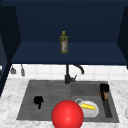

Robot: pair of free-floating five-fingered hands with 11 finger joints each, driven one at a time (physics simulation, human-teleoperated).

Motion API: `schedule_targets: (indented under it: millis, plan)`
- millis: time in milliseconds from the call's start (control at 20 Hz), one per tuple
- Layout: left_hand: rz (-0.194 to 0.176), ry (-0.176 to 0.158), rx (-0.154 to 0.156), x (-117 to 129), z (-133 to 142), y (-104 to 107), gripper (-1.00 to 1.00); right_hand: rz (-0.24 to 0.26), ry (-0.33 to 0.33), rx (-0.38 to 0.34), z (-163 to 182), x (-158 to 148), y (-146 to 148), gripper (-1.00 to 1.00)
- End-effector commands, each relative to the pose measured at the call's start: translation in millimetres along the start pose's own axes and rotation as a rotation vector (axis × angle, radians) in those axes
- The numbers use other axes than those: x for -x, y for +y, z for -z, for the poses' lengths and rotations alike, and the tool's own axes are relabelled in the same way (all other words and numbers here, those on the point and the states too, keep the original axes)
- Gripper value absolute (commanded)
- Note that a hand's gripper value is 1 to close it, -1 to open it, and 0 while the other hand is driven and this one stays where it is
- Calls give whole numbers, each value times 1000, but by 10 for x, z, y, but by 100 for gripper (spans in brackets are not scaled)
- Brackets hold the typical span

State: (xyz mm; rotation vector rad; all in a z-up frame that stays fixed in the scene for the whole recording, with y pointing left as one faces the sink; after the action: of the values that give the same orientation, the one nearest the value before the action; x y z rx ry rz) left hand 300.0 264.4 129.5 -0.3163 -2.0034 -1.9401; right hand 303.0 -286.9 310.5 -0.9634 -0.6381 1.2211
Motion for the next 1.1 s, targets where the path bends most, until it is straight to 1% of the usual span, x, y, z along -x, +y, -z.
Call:
schedule_targets:
  millis: [0,100,250,400,800,1050]
  plan:
    - [0,0,0,0,0,0,0,-31,-56,44,-148,-4,-149,100]
    - [0,0,0,0,0,0,0,-30,-67,22,-245,-30,-204,100]
    - [0,0,0,0,0,0,0,-29,-66,10,-370,-78,-266,100]
    - [0,0,0,0,0,0,0,-35,-78,6,-484,-112,-352,100]
    - [0,0,0,0,0,0,0,-22,-77,8,-919,-236,-539,100]
    - [0,0,0,0,0,0,0,-31,-99,8,-1145,-292,-699,100]
